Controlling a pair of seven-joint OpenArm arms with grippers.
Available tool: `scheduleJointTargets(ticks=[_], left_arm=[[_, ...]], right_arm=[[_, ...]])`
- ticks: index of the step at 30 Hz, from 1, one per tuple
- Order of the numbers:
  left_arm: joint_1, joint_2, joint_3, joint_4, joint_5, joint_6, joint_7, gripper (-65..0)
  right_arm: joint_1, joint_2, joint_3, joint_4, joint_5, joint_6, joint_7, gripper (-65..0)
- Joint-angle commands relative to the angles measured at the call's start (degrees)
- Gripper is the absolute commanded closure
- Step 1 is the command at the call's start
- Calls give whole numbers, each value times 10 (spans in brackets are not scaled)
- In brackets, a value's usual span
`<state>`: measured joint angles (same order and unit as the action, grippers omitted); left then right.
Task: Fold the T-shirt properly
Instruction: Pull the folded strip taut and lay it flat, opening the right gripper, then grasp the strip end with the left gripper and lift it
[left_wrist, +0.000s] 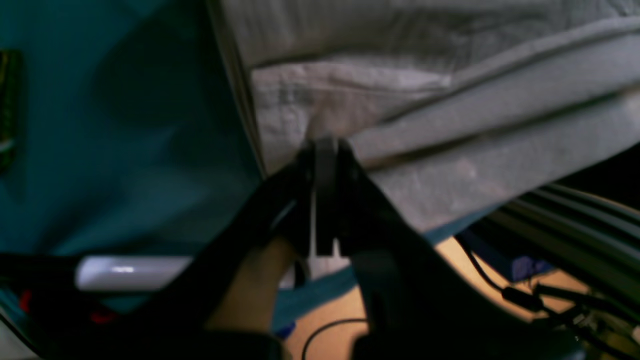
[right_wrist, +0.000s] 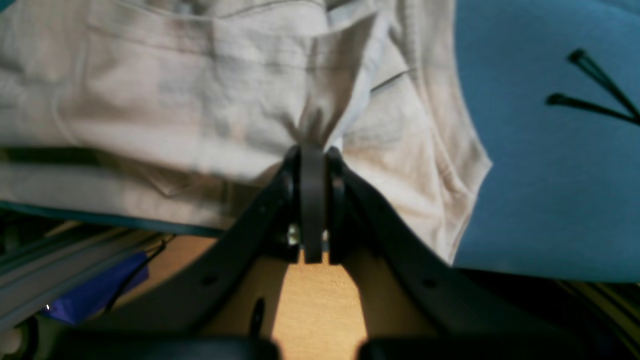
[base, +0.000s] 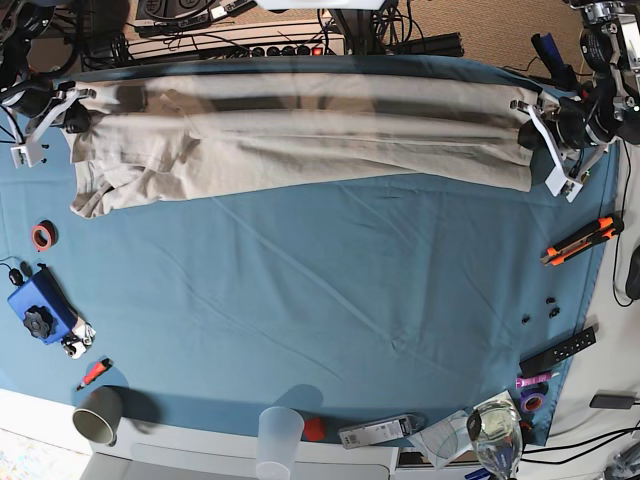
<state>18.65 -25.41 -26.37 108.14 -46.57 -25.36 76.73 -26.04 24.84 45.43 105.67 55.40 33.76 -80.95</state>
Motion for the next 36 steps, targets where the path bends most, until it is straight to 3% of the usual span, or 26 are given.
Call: scheduleJointTargets(ticks=[1, 24, 27, 30, 32, 36], left_arm=[[3, -10, -6, 9, -1, 0, 0, 0], [51, -10, -6, 9, 5, -2, 8, -1], [52, -10, -5, 9, 5, -2, 8, -120], [52, -10, -6, 9, 5, -2, 2, -222], [52, -10, -6, 11, 5, -2, 2, -248], [52, -10, -6, 36, 29, -2, 3, -248]], right_arm=[[0, 10, 7, 8, 1, 2, 9, 0], [0, 10, 7, 8, -7, 9, 9, 0], [0, 10, 7, 8, -7, 19, 9, 0], [0, 10, 8, 8, -6, 27, 9, -131], [0, 10, 8, 8, -5, 27, 9, -170], [0, 11, 8, 9, 32, 24, 9, -171]])
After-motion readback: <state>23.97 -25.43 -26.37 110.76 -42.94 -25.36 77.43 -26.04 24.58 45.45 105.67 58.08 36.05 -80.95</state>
